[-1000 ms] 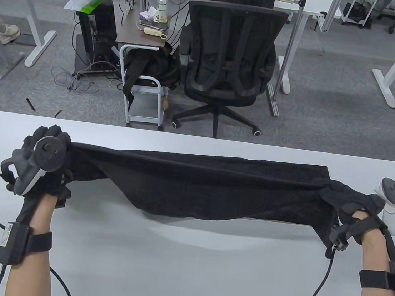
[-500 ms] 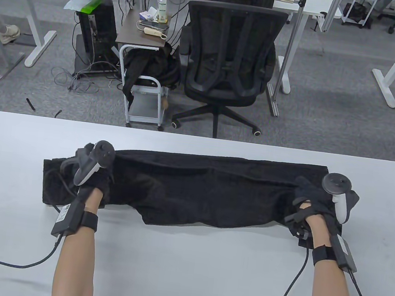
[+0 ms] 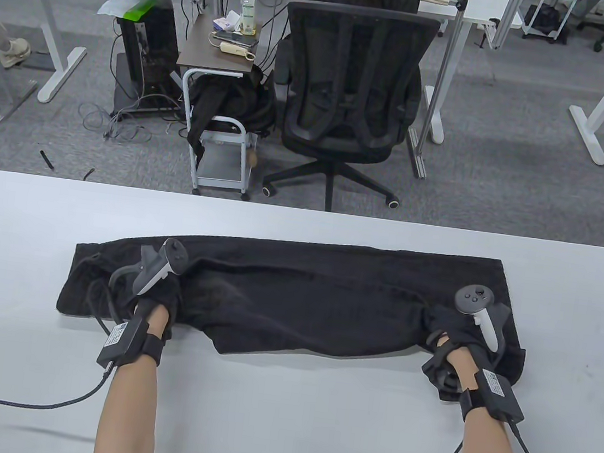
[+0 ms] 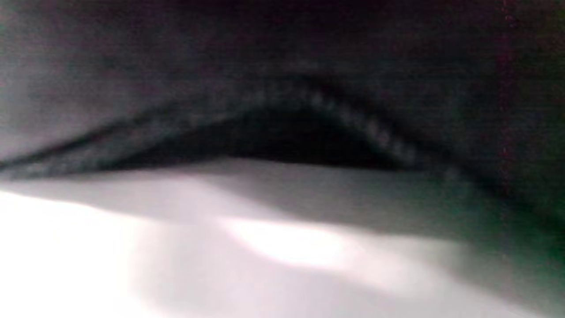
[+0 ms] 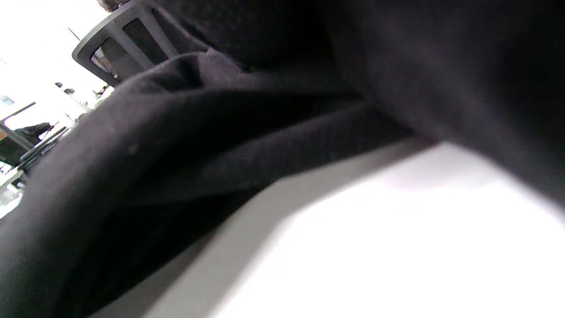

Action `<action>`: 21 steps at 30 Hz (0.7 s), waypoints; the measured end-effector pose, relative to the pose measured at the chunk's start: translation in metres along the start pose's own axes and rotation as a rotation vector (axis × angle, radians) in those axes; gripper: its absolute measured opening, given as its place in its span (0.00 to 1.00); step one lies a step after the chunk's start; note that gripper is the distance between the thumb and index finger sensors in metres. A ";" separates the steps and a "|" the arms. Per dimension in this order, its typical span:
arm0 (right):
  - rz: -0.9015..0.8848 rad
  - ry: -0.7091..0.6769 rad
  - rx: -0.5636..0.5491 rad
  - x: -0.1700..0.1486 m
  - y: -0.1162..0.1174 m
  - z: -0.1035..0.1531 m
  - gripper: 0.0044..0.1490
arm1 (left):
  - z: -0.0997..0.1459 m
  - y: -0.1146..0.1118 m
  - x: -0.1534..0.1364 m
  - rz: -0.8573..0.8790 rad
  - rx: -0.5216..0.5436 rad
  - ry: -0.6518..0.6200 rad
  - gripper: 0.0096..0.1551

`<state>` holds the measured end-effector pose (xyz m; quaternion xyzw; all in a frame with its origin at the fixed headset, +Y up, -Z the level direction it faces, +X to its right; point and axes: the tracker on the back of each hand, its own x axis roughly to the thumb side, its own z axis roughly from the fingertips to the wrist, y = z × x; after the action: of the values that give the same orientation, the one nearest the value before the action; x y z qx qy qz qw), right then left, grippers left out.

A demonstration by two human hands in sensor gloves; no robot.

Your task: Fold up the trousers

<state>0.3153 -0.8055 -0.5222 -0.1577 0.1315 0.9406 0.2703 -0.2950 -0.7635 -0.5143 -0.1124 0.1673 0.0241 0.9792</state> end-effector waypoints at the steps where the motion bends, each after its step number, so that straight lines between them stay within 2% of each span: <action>1: 0.014 -0.006 0.018 -0.001 -0.001 0.005 0.32 | 0.003 0.001 -0.003 0.001 -0.011 0.003 0.27; 4: 0.102 -0.049 0.116 -0.004 -0.002 0.029 0.32 | 0.015 0.005 -0.018 -0.002 -0.080 0.009 0.26; 7: 0.103 -0.076 0.218 -0.012 -0.004 0.047 0.33 | 0.025 0.010 -0.032 -0.007 -0.172 0.026 0.25; 9: 0.011 -0.060 0.354 -0.020 -0.013 0.056 0.33 | 0.031 0.020 -0.042 0.001 -0.239 0.030 0.25; 11: -0.159 -0.069 0.487 -0.025 -0.034 0.067 0.33 | 0.040 0.041 -0.050 0.049 -0.226 0.035 0.24; 12: -0.240 -0.086 0.498 -0.025 -0.046 0.072 0.33 | 0.043 0.051 -0.053 0.059 -0.191 0.025 0.24; 14: -0.376 -0.156 0.477 -0.022 -0.076 0.081 0.32 | 0.051 0.075 -0.057 0.072 -0.090 0.015 0.24; 15: -0.419 -0.178 0.456 -0.020 -0.095 0.085 0.31 | 0.055 0.088 -0.058 0.068 0.017 0.012 0.24; 16: -0.431 -0.168 0.422 -0.019 -0.106 0.087 0.31 | 0.057 0.094 -0.059 0.064 0.079 0.014 0.24; 17: -0.440 -0.145 0.340 -0.017 -0.119 0.087 0.31 | 0.058 0.098 -0.060 0.068 0.169 0.009 0.24; 18: -0.423 -0.128 0.223 -0.013 -0.130 0.087 0.31 | 0.057 0.098 -0.060 0.079 0.210 0.002 0.24; 20: -0.342 -0.075 0.080 -0.008 -0.136 0.083 0.32 | 0.051 0.090 -0.059 0.097 0.230 0.007 0.24; 21: -0.311 -0.057 0.055 -0.006 -0.135 0.080 0.32 | 0.048 0.084 -0.058 0.088 0.216 0.015 0.24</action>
<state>0.3762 -0.6714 -0.4680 -0.1419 0.1233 0.8876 0.4206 -0.3416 -0.6713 -0.4690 0.0012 0.1808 0.0479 0.9824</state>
